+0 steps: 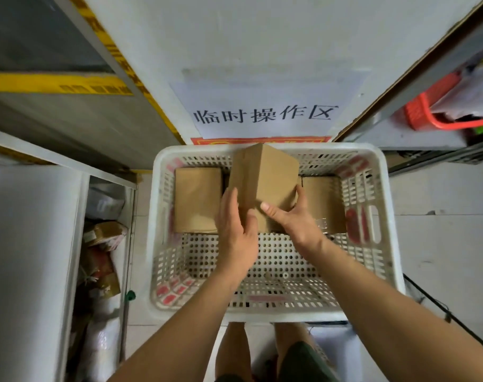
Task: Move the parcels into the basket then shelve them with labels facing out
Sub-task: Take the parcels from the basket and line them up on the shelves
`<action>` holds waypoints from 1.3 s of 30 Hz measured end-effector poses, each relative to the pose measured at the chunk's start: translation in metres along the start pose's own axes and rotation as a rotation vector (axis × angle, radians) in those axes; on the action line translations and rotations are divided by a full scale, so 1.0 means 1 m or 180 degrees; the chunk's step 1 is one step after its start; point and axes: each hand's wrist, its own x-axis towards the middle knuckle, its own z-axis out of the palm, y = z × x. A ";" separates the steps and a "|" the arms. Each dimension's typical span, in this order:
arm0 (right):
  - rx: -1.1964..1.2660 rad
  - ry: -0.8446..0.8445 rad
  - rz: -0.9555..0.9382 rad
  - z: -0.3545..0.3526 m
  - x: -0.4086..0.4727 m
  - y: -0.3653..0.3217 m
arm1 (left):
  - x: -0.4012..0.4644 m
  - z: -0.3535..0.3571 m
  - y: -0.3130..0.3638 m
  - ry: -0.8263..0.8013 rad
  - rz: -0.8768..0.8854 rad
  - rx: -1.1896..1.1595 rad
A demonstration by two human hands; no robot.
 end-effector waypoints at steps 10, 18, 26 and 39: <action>0.0219 -0.0164 -0.0049 0.012 -0.070 -0.081 | -0.039 -0.074 0.059 -0.0133 0.0988 0.0196; 0.1390 -0.1555 0.0469 -0.007 -0.139 -0.120 | -0.053 -0.133 0.101 -0.1034 -0.0865 -0.1589; 0.1172 -0.1028 0.0299 0.008 -0.157 -0.125 | -0.064 -0.162 0.103 -0.1362 -0.0646 -0.2176; -0.0598 -0.1184 -0.0633 0.080 -0.191 -0.152 | -0.090 -0.223 0.090 0.0103 0.0120 -0.1068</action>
